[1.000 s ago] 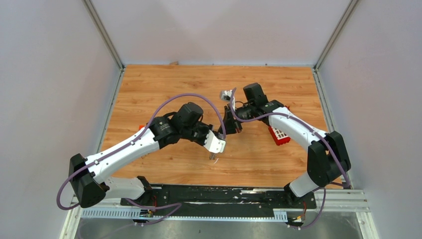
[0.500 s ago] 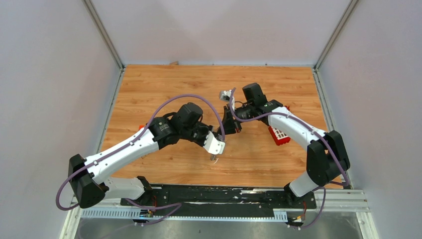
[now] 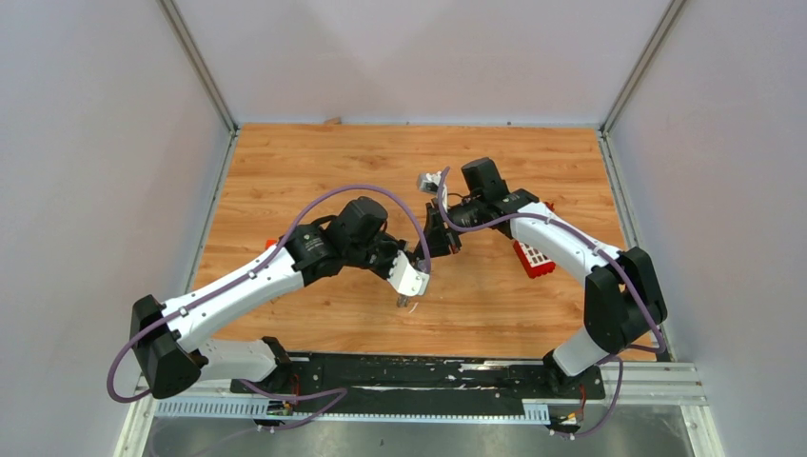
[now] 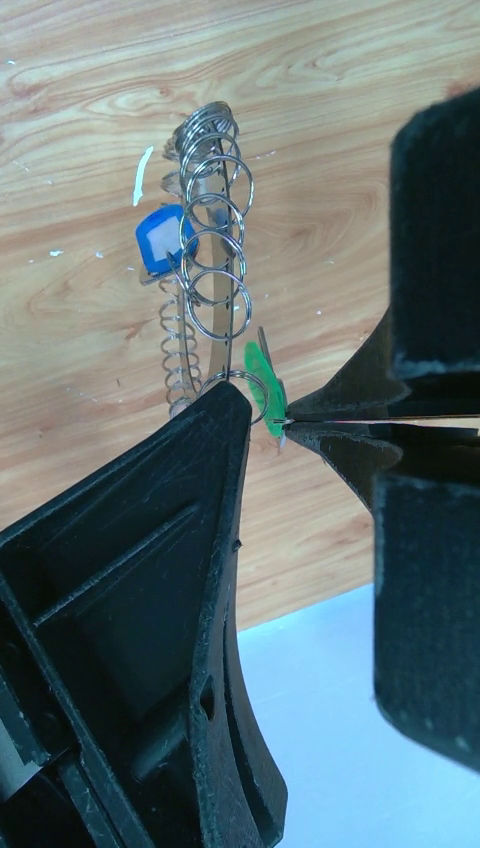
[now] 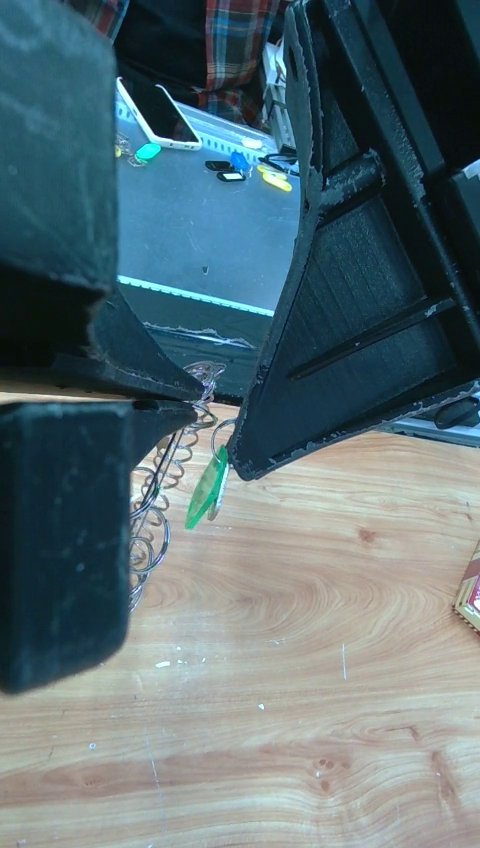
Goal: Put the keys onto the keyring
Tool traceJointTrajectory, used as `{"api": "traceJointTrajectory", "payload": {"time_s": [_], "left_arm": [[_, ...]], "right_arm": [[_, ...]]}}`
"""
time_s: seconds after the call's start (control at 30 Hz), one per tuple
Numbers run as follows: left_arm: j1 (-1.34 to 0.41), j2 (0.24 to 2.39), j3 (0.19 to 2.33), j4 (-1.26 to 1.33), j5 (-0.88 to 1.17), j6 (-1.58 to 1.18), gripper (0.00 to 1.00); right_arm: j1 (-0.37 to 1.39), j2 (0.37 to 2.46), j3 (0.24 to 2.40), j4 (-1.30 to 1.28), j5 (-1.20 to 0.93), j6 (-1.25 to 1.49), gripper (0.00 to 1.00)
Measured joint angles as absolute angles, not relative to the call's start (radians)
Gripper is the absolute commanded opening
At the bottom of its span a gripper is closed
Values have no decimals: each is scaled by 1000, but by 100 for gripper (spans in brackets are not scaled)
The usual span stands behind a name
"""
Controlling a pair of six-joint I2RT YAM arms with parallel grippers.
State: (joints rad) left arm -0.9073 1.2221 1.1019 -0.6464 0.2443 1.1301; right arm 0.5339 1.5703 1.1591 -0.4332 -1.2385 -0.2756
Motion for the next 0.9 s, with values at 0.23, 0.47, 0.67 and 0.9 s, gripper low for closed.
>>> {"api": "traceJointTrajectory", "payload": {"time_s": [0.23,0.47,0.67,0.9], "left_arm": [[-907,1222,1102,-646,246,1134,0],[-907,1219,1101,-647,253,1136,0],[-916,1217,1095,-646,244,1142,0],[-940,1217,1075,-640,192,1149,0]], "right_arm": [[535,1570,1159,-433,-1241,-275,0],[535,1570,1159,-428,-1239,-255,0],[535,1570,1159,-404,-1238,-207,0],[534,1579,1159,-375,-1234,-153,0]]}}
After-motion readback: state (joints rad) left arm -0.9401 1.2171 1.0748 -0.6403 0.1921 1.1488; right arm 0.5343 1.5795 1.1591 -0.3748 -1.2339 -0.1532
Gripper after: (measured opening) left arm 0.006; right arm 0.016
